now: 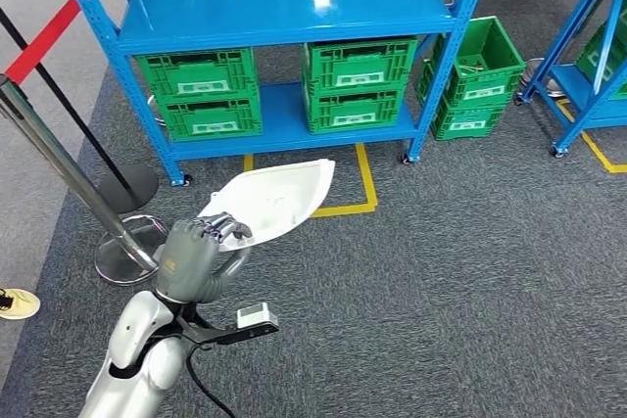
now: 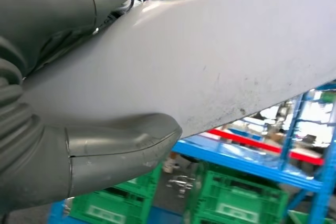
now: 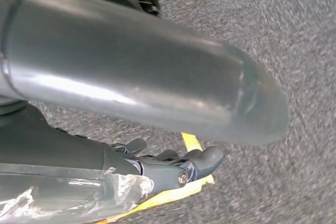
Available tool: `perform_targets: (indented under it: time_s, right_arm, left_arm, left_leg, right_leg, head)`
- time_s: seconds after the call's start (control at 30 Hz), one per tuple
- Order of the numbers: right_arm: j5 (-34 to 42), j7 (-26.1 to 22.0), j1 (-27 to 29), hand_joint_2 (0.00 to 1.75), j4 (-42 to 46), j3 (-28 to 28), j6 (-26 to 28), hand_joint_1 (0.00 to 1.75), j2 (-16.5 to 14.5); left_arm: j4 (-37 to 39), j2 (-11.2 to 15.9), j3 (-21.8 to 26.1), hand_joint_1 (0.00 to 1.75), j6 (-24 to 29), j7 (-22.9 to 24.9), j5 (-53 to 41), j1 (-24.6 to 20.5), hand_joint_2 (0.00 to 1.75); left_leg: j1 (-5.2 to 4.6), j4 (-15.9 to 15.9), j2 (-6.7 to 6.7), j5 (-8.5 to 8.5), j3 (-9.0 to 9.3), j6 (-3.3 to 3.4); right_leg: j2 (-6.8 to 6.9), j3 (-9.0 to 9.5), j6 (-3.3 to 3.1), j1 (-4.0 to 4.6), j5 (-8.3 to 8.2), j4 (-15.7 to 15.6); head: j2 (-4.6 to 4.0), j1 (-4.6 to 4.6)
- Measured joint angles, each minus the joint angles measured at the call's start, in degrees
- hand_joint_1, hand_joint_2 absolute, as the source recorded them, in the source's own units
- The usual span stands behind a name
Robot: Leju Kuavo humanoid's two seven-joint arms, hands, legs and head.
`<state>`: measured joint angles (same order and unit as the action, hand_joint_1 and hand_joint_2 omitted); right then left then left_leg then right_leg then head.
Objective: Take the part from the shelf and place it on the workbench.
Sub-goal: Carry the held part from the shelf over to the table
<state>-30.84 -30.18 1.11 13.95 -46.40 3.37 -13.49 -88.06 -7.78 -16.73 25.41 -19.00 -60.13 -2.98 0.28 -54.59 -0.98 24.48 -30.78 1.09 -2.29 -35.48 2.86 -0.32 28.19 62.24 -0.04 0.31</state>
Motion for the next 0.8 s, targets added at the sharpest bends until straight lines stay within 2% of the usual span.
perform_targets:
  time_s: [0.03, 0.07, 0.1, 0.13, 0.17, 0.2, 0.27, 0.3, 0.33, 0.4, 0.47, 0.53, 0.57, 0.6, 0.63, 0.67, 0.7, 0.77, 0.8]
  right_arm:
    - [0.00, 0.00, -0.07, 0.00, 0.04, -0.03, 0.00, 0.00, 0.00]
    - [0.00, 0.00, -0.11, 0.00, 0.09, -0.04, 0.00, 0.00, 0.00]
    - [0.00, 0.00, -0.09, 0.00, 0.12, -0.05, 0.00, 0.00, 0.00]
    - [0.00, 0.00, -0.02, 0.00, 0.15, -0.06, 0.00, 0.00, 0.00]
    - [-0.03, 0.00, 0.04, 0.00, 0.16, -0.08, 0.03, 0.00, 0.00]
    - [-0.08, 0.00, 0.06, 0.00, 0.19, -0.14, 0.07, 0.00, 0.00]
    - [-0.24, -0.02, -0.06, 0.00, 0.29, -0.31, 0.19, 0.00, -0.10]
    - [-0.33, -0.02, -0.12, 0.00, 0.37, -0.44, 0.28, 0.00, -0.17]
    - [-0.37, 0.03, -0.15, 0.00, 0.44, -0.65, 0.49, 0.00, -0.27]
    - [-0.33, 0.40, -0.09, 0.00, 0.66, -1.31, 1.08, 0.00, -0.50]
    - [-0.31, 0.80, -0.07, 0.00, 1.04, -2.10, 1.56, 0.00, -0.84]
    - [-0.49, 0.73, -0.08, 0.00, 1.42, -2.76, 1.79, 0.00, -1.08]
    - [-0.61, 0.54, -0.06, 0.00, 1.52, -3.10, 1.94, 0.00, -1.12]
    - [-0.67, 0.30, -0.01, 0.00, 1.57, -3.50, 2.14, 0.00, -1.15]
    - [-0.70, 0.08, 0.07, 0.00, 1.61, -3.98, 2.41, 0.00, -1.16]
    - [-0.69, -0.13, 0.15, 0.00, 1.64, -4.52, 2.73, 0.00, -1.20]
    - [-0.69, -0.27, 0.21, 0.00, 1.69, -5.11, 3.01, 0.00, -1.28]
    - [-0.65, -0.46, 0.22, 0.00, 1.91, -6.30, 3.45, 0.00, -1.52]
    - [-0.62, -0.51, 0.19, 0.00, 2.06, -6.85, 3.61, 0.00, -1.66]
  left_arm:
    - [0.13, -0.02, -0.02, 1.73, -0.02, -0.02, 0.01, 0.00, 1.75]
    - [0.26, -0.01, -0.01, 1.73, -0.03, -0.02, 0.02, 0.02, 1.75]
    - [0.40, 0.00, -0.02, 1.73, -0.04, -0.02, 0.02, 0.03, 1.75]
    - [0.51, -0.01, -0.02, 1.73, -0.04, -0.02, 0.02, 0.03, 1.75]
    - [0.59, -0.02, -0.03, 1.73, -0.04, -0.02, 0.02, 0.02, 1.75]
    - [0.63, -0.04, -0.04, 1.73, -0.04, -0.02, 0.02, -0.01, 1.75]
    - [0.69, -0.08, -0.10, 1.73, -0.14, -0.02, 0.08, -0.14, 1.75]
    - [0.72, -0.11, -0.19, 1.73, -0.27, -0.04, 0.22, -0.25, 1.75]
    - [0.78, -0.16, -0.32, 1.73, -0.56, -0.10, 0.63, -0.40, 1.75]
    - [0.98, -0.33, -0.64, 1.73, -1.15, -0.28, 1.77, -0.71, 1.75]
    - [1.19, -0.53, -0.85, 1.73, -1.30, -0.60, 2.61, -1.00, 1.75]
    - [1.41, -0.64, -0.94, 1.73, -1.07, -1.40, 3.51, -1.07, 1.75]
    - [1.57, -0.66, -1.01, 1.73, -0.84, -2.24, 4.56, -0.98, 1.75]
    - [1.74, -0.65, -1.11, 1.73, -0.45, -3.42, 6.14, -0.85, 1.75]
    - [1.91, -0.64, -1.24, 1.73, 0.10, -4.96, 8.34, -0.71, 1.75]
    - [2.02, -0.65, -1.40, 1.73, 0.75, -6.69, 11.03, -0.59, 1.75]
    - [2.07, -0.66, -1.57, 1.73, 1.36, -8.32, 13.76, -0.52, 1.75]
    - [2.09, -0.67, -1.91, 1.73, 2.02, -10.70, 18.27, -0.30, 1.75]
    - [2.09, -0.66, -2.07, 1.73, 2.05, -11.40, 19.79, -0.03, 1.75]
  left_leg:
    - [-0.07, -0.02, 0.59, -0.06, -0.12, 0.15]
    - [-0.13, -0.04, 1.25, -0.13, -0.25, 0.23]
    - [-0.18, -0.07, 1.91, -0.18, -0.36, 0.28]
    - [-0.20, -0.11, 2.53, -0.22, -0.43, 0.29]
    - [-0.21, -0.19, 3.14, -0.22, -0.45, 0.26]
    - [-0.20, -0.33, 3.73, -0.18, -0.45, 0.19]
    - [-0.49, -0.77, 4.66, 0.00, -0.53, -0.21]
    - [-0.68, -0.96, 4.99, 0.03, -0.60, -0.49]
    - [-0.86, -1.07, 5.32, 0.00, -0.68, -0.78]
    - [-0.85, -1.18, 5.92, -0.05, -0.79, -1.30]
    - [-0.64, -2.93, 4.55, 1.56, -1.53, -1.94]
    - [-0.45, -9.16, 2.28, 5.50, -4.20, -2.48]
    - [-0.41, -13.34, 1.78, 7.49, -6.06, -2.57]
    - [-0.39, -16.67, 1.59, 8.71, -7.54, -2.58]
    - [-0.39, -18.23, 1.51, 8.80, -8.20, -2.51]
    - [-0.38, -17.48, 1.41, 7.74, -7.75, -2.38]
    - [-0.34, -14.61, 1.08, 5.83, -6.26, -2.22]
    - [-0.03, -6.52, -1.49, 2.23, -2.20, -1.88]
    - [0.09, -3.63, -2.80, 1.43, -0.84, -1.77]
  right_leg:
    - [1.10, -1.87, 0.29, 0.01, 2.04, 4.05]
    - [1.60, -3.71, 0.51, -0.04, 3.74, 8.09]
    - [1.78, -4.91, 0.66, -0.07, 4.60, 10.88]
    - [1.89, -5.03, 0.75, -0.09, 4.34, 11.50]
    - [2.10, -3.82, 0.78, -0.10, 2.97, 9.53]
    - [2.63, -1.61, 0.78, -0.12, 1.00, 5.68]
    - [4.61, 2.69, 0.47, 0.03, -1.63, -2.16]
    - [5.17, 3.71, 0.14, 0.08, -2.10, -4.16]
    - [5.30, 3.90, -0.26, 0.16, -2.07, -4.76]
    - [4.16, 3.51, -1.09, 0.06, -2.50, -4.62]
    - [3.12, 3.14, -1.88, -0.16, -2.95, -4.66]
    - [2.02, 2.63, -2.43, -0.33, -3.38, -4.70]
    - [1.39, 2.35, -2.53, -0.34, -3.55, -4.68]
    - [0.71, 2.12, -2.54, -0.33, -3.69, -4.67]
    - [0.00, 1.95, -2.48, -0.32, -3.82, -4.65]
    - [-0.71, 1.85, -2.37, -0.32, -3.93, -4.64]
    - [-1.41, 1.82, -2.24, -0.34, -4.04, -4.63]
    - [-2.72, 1.64, -1.85, -0.31, -4.22, -4.48]
    - [-3.32, 1.38, -1.56, -0.32, -4.35, -4.38]
  head:
    - [0.00, 0.20]
    - [0.00, 0.26]
    - [0.00, 0.26]
    - [0.00, 0.26]
    - [0.00, 0.26]
    - [0.00, 0.26]
    - [0.00, 0.24]
    - [0.00, 0.16]
    - [0.00, 0.12]
    - [0.00, 0.05]
    - [0.00, -0.01]
    - [0.00, -0.10]
    - [0.00, -0.10]
    - [0.00, -0.10]
    - [0.00, -0.09]
    - [0.00, -0.09]
    - [0.00, -0.09]
    - [0.00, -0.08]
    - [0.00, -0.05]
